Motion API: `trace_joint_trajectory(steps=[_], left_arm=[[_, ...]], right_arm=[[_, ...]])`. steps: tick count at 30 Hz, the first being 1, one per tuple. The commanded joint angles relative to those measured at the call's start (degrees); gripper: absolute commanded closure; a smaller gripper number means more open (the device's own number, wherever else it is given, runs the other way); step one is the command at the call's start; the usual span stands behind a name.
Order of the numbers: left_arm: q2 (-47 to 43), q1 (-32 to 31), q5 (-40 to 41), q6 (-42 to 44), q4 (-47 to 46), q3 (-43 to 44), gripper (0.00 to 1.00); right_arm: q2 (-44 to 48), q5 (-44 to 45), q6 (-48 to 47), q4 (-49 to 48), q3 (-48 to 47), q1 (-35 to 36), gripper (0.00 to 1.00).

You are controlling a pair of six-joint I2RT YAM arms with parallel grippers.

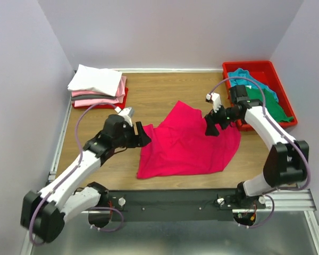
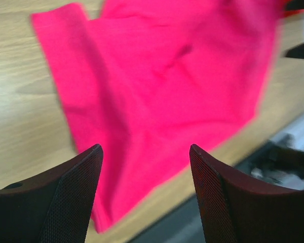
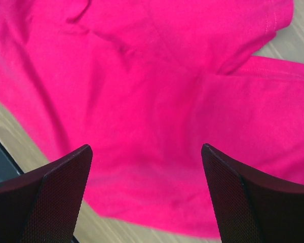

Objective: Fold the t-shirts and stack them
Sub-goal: Flatten the tshirt out

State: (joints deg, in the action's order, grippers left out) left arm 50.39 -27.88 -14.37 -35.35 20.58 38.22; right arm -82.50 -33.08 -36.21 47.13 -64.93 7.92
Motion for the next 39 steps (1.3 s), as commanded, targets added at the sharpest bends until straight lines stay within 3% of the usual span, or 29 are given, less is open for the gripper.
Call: trace_joint_trajectory(steps=[1,6,15,22,28,31,35,36,38,39], left_arm=[[10.85,0.81,6.98,4.06,-9.4,1.42,0.24],[20.6,3.35,8.83,4.77,-16.52,2.91,0.24],[31.33,5.2,9.98,6.96,-17.68,5.02,0.26],[37.32,5.2,9.36,7.05,-18.21,8.45,0.3],[44.52,5.2,7.34,7.49,-18.29,11.35,0.39],[47.86,5.2,6.11,7.58,-18.56,13.02,0.47],[49.8,5.2,5.67,7.67,-18.82,13.99,0.68],[49.8,5.2,5.58,7.84,-18.73,14.43,0.8],[48.93,5.29,6.11,7.84,-18.73,14.78,0.89],[47.27,5.29,7.24,8.1,-18.12,15.22,0.99]], right_arm=[[-7.4,-3.57,7.11,-3.63,-5.73,-0.01,0.07],[-18.21,-1.2,10.36,-4.42,-14.95,-0.1,0.11],[-36.22,4.08,16.78,-6.79,-28.04,-0.01,0.17],[-43.09,3.46,18.89,-6.79,-31.66,0.16,0.25],[-44.06,0.39,19.59,-6.7,-31.93,0.87,0.34],[-44.41,-0.14,20.03,-6.62,-32.54,1.3,0.42],[-44.59,-0.4,20.12,-6.62,-32.9,1.48,0.57],[-44.33,-0.58,19.86,-6.44,-33.33,1.48,0.69],[-43.72,-0.67,19.6,-6.35,-34.04,1.48,0.82],[-43.19,-0.58,19.51,-6.27,-34.82,1.57,0.92]])
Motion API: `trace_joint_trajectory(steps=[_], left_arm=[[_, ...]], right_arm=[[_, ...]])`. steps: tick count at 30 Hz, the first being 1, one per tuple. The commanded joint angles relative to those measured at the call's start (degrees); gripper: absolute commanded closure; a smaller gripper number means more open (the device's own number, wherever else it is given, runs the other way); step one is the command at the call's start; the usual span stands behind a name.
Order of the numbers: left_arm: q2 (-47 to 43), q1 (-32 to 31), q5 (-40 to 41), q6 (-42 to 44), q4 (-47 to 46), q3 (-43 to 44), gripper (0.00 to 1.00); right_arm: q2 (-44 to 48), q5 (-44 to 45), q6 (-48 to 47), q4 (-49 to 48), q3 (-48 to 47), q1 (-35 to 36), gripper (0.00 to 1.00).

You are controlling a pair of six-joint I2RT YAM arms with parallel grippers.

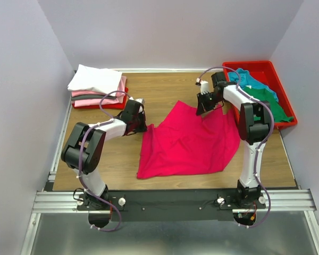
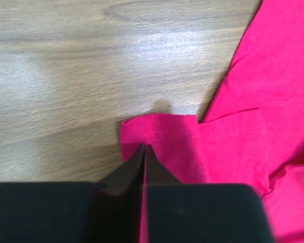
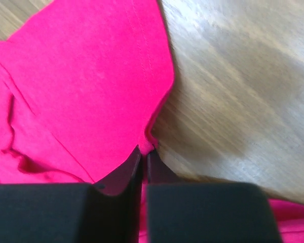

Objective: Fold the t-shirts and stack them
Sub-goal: Flatten the tshirt out

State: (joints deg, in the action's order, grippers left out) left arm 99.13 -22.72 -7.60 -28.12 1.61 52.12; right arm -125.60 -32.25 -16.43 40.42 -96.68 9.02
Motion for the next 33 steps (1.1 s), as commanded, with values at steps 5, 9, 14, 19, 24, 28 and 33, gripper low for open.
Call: trace_joint_trajectory(steps=[5,9,14,19,24,28,33], left_arm=[[-8.33,1.45,5.3,3.15,5.68,8.6,1.0],[-14.48,3.91,7.07,5.53,10.16,16.33,1.0],[-17.39,8.3,4.19,7.2,11.75,27.58,1.0],[-17.39,8.83,-3.64,7.2,11.94,29.55,0.89],[-21.6,8.75,-11.01,5.88,2.63,18.21,0.51],[-22.23,7.43,-15.69,5.62,-0.72,10.12,0.49],[-22.93,5.32,-17.01,6.5,-1.26,6.25,0.46]], right_arm=[[5.62,0.34,-0.27,1.41,-12.63,0.39,1.0],[9.05,1.31,-0.45,2.72,-22.98,0.39,1.0],[11.34,1.66,-1.15,3.61,-34.61,0.39,1.0],[15.72,-1.93,-1.42,3.52,-37.09,0.65,0.99],[22.85,-7.38,-2.82,3.52,-26.47,1.35,0.99],[27.86,-7.13,-6.16,3.43,-17.5,1.79,0.99],[34.87,-7.65,-9.76,3.7,-4.78,1.79,0.99]])
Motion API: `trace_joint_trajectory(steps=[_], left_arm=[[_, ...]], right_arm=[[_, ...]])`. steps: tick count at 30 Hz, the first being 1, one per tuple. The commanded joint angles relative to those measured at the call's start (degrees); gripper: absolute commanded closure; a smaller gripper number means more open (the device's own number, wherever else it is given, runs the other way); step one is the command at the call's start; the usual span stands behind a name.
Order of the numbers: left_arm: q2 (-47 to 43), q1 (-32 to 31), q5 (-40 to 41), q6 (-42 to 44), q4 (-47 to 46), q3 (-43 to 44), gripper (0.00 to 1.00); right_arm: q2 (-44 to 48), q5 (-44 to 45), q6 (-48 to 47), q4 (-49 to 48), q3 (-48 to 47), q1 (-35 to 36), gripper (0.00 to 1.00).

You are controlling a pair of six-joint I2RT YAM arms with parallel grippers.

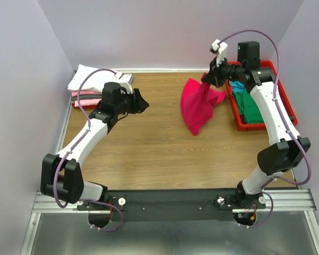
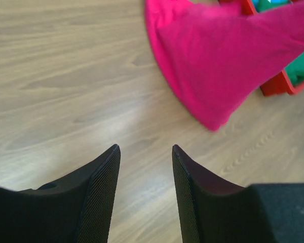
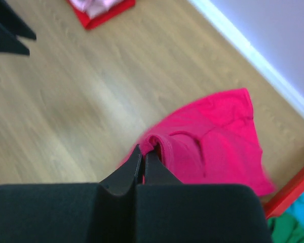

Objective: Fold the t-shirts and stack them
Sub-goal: Flatten the tshirt out

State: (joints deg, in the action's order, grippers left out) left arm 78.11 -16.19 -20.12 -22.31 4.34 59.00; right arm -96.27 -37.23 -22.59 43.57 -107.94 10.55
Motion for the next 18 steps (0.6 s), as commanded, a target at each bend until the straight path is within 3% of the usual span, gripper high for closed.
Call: trace_joint_trajectory(steps=[1,6,14,18], left_arm=[[-2.08,-2.26,-4.93,1.03,-5.38,-1.51,0.45],[-0.77,-6.92,-6.25,0.78,-8.98,-3.36,0.41],[8.46,-18.52,-9.15,-8.71,-19.36,-1.09,0.39],[12.76,-22.83,-6.96,-14.07,-22.88,1.37,0.31]], right_arm=[[6.87,-2.93,-5.26,0.72,8.43,0.26,0.99],[16.62,-3.99,-9.14,0.99,23.0,0.26,0.99],[21.64,-4.34,-8.0,0.99,32.52,0.35,0.99],[22.88,-4.16,-7.47,0.9,34.46,0.26,0.99]])
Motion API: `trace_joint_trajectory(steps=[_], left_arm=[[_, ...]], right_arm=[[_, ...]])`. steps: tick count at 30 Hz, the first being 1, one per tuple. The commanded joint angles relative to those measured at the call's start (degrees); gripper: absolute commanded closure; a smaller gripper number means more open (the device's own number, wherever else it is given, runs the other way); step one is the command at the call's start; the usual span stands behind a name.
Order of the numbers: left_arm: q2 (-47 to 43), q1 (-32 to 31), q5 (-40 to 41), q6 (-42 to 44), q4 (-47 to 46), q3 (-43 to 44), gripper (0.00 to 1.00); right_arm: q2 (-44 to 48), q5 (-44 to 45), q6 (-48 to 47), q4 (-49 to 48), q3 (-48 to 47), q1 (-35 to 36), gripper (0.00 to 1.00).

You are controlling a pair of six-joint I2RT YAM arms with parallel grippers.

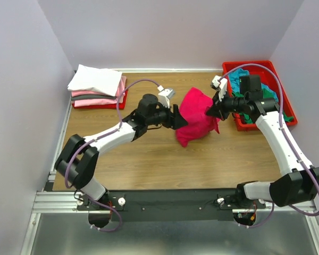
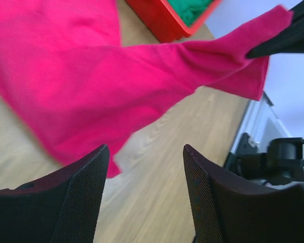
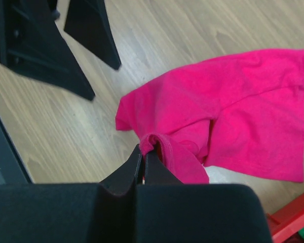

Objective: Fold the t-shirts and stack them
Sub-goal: Flatten the tshirt out

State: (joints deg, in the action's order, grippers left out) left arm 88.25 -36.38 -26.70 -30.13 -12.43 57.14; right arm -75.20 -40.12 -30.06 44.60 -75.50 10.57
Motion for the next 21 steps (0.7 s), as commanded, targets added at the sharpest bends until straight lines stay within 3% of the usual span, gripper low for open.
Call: trace_joint_trajectory(steps=[1,4,5,9,13,21], left_arm=[[3.33,-3.08,0.06,-7.3,-6.38,3.76,0.31],[7.1,-4.48,1.03,-10.65,-7.17,6.91,0.31],[8.24,-4.84,1.12,-11.52,-7.09,7.88,0.24],[13.26,-6.51,2.61,-12.06,-5.69,13.07,0.18],[20.29,-8.0,4.9,-10.22,2.39,20.53,0.18],[28.46,-10.64,8.67,-6.26,12.33,26.52,0.25]], right_arm=[[2.25,-1.1,-0.08,-0.13,2.46,0.24,0.99],[2.78,-0.31,-0.08,-0.13,4.4,0.33,0.99],[2.95,-0.31,-0.17,-0.13,5.1,0.24,0.99],[4.0,-0.05,0.0,-0.21,7.3,0.24,0.99],[5.15,0.92,0.53,-0.39,9.06,0.24,1.0],[8.39,4.16,2.55,-2.06,12.57,-0.63,0.99]])
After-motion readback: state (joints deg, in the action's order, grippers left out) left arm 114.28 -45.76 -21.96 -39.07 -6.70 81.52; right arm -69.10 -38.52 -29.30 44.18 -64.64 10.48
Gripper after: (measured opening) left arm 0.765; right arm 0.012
